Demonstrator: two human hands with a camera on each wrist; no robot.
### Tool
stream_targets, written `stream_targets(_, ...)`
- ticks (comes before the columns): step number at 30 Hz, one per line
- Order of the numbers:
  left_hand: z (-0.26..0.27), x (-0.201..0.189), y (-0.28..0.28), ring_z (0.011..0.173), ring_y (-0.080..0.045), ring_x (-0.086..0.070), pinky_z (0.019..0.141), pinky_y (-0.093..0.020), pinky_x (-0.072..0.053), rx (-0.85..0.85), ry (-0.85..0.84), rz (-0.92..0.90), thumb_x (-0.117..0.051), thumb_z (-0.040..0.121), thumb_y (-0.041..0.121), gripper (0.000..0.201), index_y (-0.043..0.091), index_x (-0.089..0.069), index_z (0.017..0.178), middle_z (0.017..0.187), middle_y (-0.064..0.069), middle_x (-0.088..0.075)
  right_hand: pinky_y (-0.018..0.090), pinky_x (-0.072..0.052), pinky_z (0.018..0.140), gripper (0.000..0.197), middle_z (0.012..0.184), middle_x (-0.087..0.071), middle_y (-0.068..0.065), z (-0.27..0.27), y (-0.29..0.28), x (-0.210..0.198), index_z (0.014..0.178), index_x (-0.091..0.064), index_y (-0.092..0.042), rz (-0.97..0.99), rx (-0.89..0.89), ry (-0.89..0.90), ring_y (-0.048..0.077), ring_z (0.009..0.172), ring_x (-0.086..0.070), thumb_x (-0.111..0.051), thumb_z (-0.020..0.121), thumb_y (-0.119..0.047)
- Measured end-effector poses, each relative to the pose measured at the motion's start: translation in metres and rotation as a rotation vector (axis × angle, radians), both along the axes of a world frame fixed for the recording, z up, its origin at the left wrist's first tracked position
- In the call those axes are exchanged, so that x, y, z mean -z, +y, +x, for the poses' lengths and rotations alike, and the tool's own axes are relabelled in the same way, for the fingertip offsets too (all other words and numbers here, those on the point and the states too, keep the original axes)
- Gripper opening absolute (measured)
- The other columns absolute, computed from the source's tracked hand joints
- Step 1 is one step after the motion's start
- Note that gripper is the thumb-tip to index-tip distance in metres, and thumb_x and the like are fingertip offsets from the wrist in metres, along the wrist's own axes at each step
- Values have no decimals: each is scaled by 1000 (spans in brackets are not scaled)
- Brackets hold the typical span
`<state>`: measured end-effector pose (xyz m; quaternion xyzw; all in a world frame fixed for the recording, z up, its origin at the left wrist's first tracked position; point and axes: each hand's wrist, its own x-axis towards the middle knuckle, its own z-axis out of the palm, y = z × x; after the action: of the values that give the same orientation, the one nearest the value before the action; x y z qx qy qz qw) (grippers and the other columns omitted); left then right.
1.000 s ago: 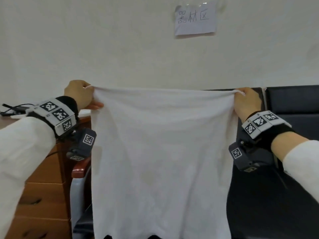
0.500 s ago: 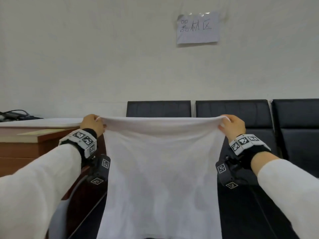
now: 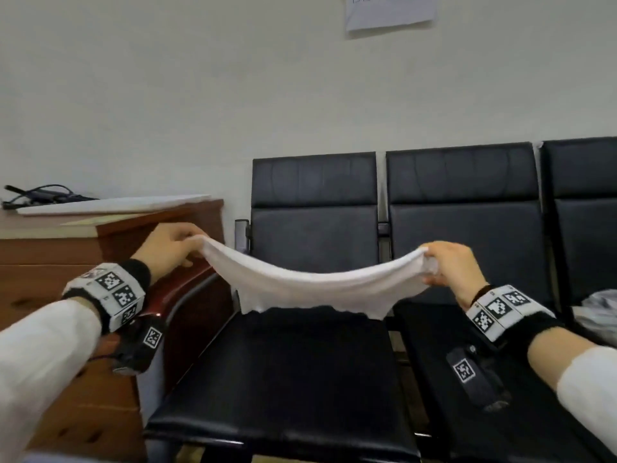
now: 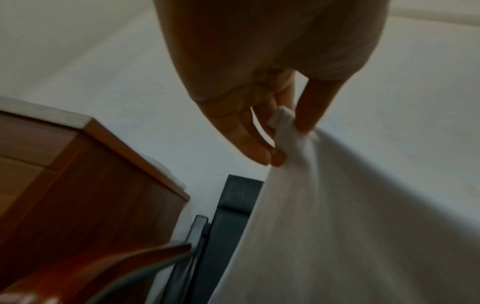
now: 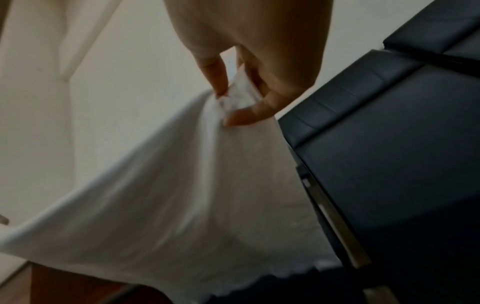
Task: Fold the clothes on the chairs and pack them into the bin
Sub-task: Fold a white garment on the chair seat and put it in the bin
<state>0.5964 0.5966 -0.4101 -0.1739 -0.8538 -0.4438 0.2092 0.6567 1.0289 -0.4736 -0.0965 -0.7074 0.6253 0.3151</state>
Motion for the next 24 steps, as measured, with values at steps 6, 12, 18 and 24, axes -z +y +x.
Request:
stream_targets(6,24,78,-30,68,-15,-56,58,-22,-47,170,-584,-263,-61,73,5,7,7,-67,73,71,-6,-60,23,-39,47,23,67,-51,9,39,-1,83,62,-63,-9,12,-260,-454,20,63,-47,-50,80,-3)
stream_targets(12,24,118,-37,73,-9,-59,66,-18,-47,254,-859,-410,-56,61,20,16,18,-70,69,75,2,-63,25,-41,51,14,67,-53,6,52,5,105,56,-62,-12,60,-409,-595,18,63,-49,-55,69,-14)
stream_targets(18,-6,127,-32,95,-23,-65,85,-34,-52,172,-784,-270,-59,84,9,17,7,-71,96,92,-8,-72,26,-38,54,7,70,-58,3,34,16,107,74,-58,-12,-183,-397,-443,15,63,-53,-53,77,-15)
stream_targets(24,-67,143,-18,89,-26,-59,76,-34,-48,-58,-613,-72,-50,90,-1,18,4,-67,89,90,-14,-65,21,-45,44,12,85,-61,8,-27,24,118,88,-64,-8,-303,-212,-380,20,78,-57,-54,83,-7)
